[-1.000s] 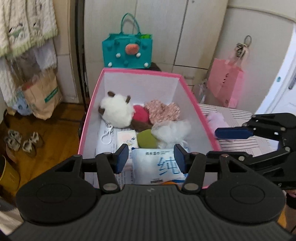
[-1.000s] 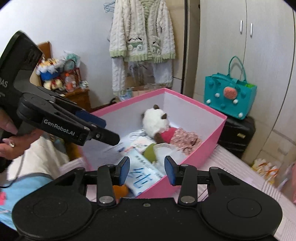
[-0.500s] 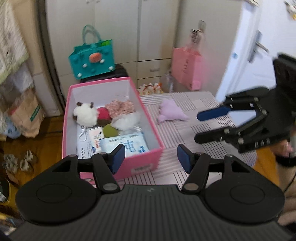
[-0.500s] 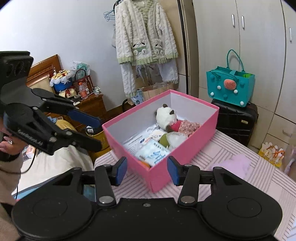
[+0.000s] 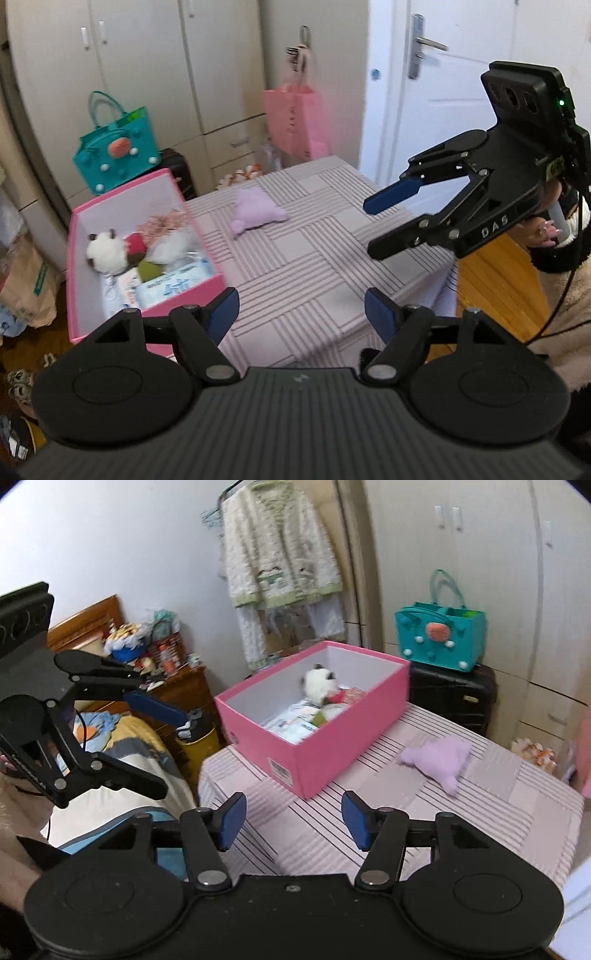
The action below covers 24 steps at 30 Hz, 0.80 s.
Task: Organize soft objects
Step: 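Move the left tool to the lilac plush seal and close on it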
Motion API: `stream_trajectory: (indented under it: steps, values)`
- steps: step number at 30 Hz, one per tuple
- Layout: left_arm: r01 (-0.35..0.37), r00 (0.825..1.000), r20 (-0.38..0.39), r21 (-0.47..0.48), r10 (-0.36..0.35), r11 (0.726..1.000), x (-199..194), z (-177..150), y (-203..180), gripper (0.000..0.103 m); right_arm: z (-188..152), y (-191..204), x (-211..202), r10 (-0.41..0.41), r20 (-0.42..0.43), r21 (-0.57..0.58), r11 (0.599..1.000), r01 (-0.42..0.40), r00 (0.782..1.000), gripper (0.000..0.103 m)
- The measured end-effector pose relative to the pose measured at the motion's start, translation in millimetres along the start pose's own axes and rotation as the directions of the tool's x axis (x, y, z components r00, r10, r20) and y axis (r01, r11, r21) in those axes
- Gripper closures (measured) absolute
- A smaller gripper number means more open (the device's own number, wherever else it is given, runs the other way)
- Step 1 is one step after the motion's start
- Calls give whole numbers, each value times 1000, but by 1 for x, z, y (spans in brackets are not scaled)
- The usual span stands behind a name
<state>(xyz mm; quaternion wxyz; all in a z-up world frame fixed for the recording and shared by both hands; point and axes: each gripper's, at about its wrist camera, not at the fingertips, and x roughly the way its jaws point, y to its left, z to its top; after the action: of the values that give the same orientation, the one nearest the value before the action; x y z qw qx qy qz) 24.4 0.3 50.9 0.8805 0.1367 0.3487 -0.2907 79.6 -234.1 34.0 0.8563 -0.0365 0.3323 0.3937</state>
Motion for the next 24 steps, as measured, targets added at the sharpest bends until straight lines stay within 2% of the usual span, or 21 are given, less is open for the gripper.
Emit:
stream_trajectory:
  steps: [3, 9, 12, 19, 24]
  values:
    - [32, 999, -16, 15, -32, 999, 13, 2, -5, 28, -14, -12, -9, -35, 12, 32, 999, 35, 999, 40]
    - [72, 997, -24, 11, -72, 997, 50, 10, -7, 28, -35, -31, -11, -76, 35, 35, 997, 74, 997, 32]
    - [90, 996, -10, -2, -90, 996, 68, 16, -4, 18, -40, -40, -7, -89, 50, 26, 996, 88, 995, 31]
    - [68, 996, 60, -37, -65, 997, 107, 29, 3, 15, -49, -64, 17, -165, 123, -39, 985, 171, 979, 28]
    - [63, 994, 101, -109, -52, 992, 137, 37, 15, 12, -51, -90, 44, -202, 135, -50, 976, 210, 970, 28]
